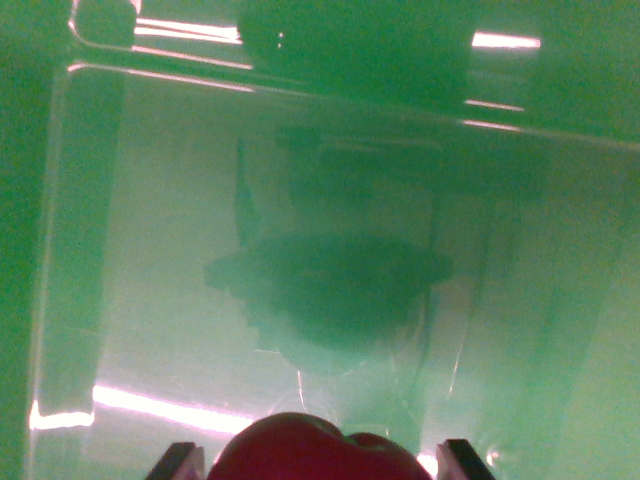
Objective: Pick fruit
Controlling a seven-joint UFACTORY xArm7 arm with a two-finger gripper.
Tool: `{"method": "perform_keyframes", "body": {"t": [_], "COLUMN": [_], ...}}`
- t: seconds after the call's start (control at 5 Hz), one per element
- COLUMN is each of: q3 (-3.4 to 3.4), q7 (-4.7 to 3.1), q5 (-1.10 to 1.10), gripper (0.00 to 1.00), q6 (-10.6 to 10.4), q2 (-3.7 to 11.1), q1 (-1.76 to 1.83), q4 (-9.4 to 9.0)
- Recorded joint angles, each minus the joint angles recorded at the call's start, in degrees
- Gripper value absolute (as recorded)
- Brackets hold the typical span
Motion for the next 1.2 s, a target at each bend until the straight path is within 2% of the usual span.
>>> {"method": "perform_keyframes", "body": {"t": [0.2,0.4,0.6,1.0,1.2], "q3": [0.00,0.00,0.00,0.01,0.01], "q7": [0.00,0.00,0.00,-0.01,-0.01], "q5": [0.00,0.00,0.00,0.01,0.01], "gripper": [1.00,1.00,1.00,1.00,1.00], "q6": [0.0,2.4,2.4,7.5,7.5], "q2": [0.00,-0.99,-0.99,-3.05,-3.05], "q1": [0.00,0.00,0.00,-0.01,-0.01], "q4": [0.00,1.43,1.43,4.42,4.42]}}
